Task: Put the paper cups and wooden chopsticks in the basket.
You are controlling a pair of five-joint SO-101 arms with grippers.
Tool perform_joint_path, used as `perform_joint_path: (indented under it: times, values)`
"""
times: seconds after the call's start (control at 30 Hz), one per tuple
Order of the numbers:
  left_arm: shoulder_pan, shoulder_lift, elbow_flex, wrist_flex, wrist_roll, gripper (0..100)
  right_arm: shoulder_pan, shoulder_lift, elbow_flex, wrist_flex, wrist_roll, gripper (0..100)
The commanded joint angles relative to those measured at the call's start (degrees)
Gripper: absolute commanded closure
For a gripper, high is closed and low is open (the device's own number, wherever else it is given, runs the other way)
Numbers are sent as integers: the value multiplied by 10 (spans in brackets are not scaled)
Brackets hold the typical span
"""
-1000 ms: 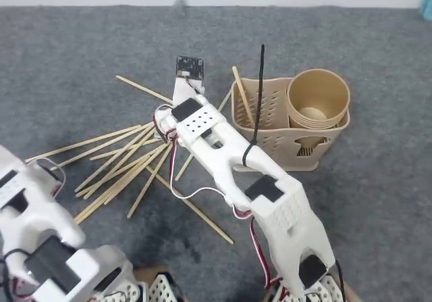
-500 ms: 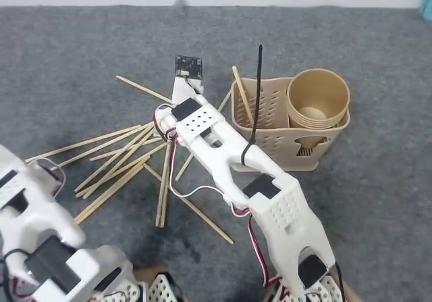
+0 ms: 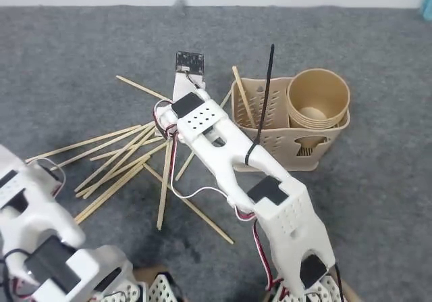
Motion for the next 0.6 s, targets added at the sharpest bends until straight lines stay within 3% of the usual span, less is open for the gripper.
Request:
perform_joint_path:
  times: [0.0,0.3,0.57]
  values:
    - [7,-4,-20,-8,-9,920,-22,-61,-28,25,9,991]
    - [7,-4,-20,-9,-9,920,-80,-142,-27,91,40,991]
    - [8,-4,-20,-10,-10,920,-109,-196,-27,147,119,991]
